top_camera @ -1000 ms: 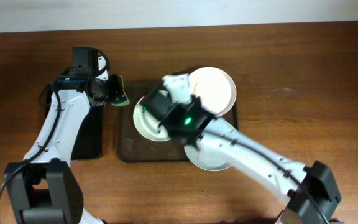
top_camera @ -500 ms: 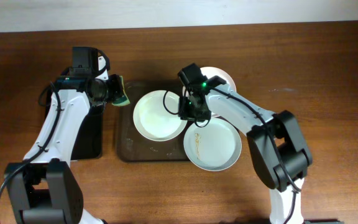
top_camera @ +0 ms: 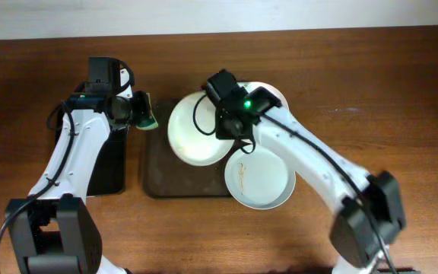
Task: Clean dirty plates on tray and stack at the side
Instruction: 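Lift the white plate with the right gripper and place it right of the tray, then grip the pale green plate rim with the right gripper, pull it center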
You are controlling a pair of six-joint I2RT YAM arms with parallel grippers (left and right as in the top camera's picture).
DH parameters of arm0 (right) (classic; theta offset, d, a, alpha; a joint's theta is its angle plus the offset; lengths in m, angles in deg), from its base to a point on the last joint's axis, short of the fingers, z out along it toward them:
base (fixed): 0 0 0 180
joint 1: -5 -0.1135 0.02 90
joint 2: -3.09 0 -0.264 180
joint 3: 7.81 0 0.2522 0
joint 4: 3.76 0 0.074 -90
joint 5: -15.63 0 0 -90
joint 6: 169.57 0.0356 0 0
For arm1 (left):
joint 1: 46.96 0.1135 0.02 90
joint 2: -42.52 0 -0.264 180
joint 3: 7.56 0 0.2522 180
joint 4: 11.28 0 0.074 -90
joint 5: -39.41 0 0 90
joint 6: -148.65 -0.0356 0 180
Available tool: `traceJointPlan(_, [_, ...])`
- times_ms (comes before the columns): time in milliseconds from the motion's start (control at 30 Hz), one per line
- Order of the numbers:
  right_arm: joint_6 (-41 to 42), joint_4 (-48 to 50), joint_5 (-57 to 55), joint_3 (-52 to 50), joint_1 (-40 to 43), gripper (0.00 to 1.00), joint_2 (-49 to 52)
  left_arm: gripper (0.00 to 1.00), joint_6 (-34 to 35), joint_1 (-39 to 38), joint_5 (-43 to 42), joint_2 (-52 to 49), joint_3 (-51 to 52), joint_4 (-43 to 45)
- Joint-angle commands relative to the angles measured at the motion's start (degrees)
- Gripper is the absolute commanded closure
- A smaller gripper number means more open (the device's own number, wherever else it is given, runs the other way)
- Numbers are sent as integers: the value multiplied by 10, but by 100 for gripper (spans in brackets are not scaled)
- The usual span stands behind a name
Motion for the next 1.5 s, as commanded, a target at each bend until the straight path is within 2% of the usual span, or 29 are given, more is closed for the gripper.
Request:
traceJointPlan(0, [-6,-19,-219,7,-59,96,-19,99,5,1,9,11,-8,2])
traceJointPlan(133, [11,-24,-530,7,-175,96,-17,99,5,1,23,11,-8,4])
traceJointPlan(233, [11,-23,-660,7,-220,96,-17,99,5,1,23,11,-8,4])
traceJointPlan(300, [11,-23,-677,7,-222,96,-17,99,5,1,23,11,-8,4])
traceJointPlan(367, [31,-23,-628,7,-216,96,-17,99,5,1,23,11,-8,4])
traceJointPlan(467, [31,-33,-377,8,-146,96,-67,99,5,1,23,11,-8,4])
traceJointPlan(567, [7,-46,-68,8,72,96,-162,99,5,1,24,11,-8,4])
traceJointPlan(600, [-4,-50,-17,8,125,96,-171,99,5,1,24,11,-8,4])
traceJointPlan(667, [-22,-65,84,7,282,96,-177,99,5,1,24,11,-8,4])
traceJointPlan(733, [-32,-75,119,2,405,96,-168,99,5,1,24,11,-8,4])
traceJointPlan(800, [-45,-63,107,-44,523,96,-151,99,5,1,30,11,-8,4])
traceJointPlan(900, [-47,12,112,-170,610,96,-142,99,5,1,30,11,-8,4])
traceJointPlan(1100, [-62,203,113,-378,618,96,-137,99,5,1,30,11,-8,4])
traceJointPlan(1133, [-62,207,113,-384,618,91,-137,99,5,1,30,11,-8,4])
traceJointPlan(1167, [-62,207,117,-384,618,74,-137,99,5,1,30,11,-8,4])
traceJointPlan(1200, [-62,195,133,-377,618,58,-137,99,5,1,30,11,-8,4])
traceJointPlan(1267, [-63,110,164,-324,616,57,-156,99,5,1,30,11,-8,3])
traceJointPlan(1300, [-98,57,212,-271,597,56,-205,99,5,1,30,11,-8,3])
traceJointPlan(1333, [-119,41,241,-254,570,50,-238,99,5,1,30,11,-8,3])
traceJointPlan(1367, [-125,28,259,-254,535,46,-259,99,5,1,30,11,-8,3])
traceJointPlan(1467, [-122,-15,267,-278,379,46,-229,99,5,1,30,11,-8,3])
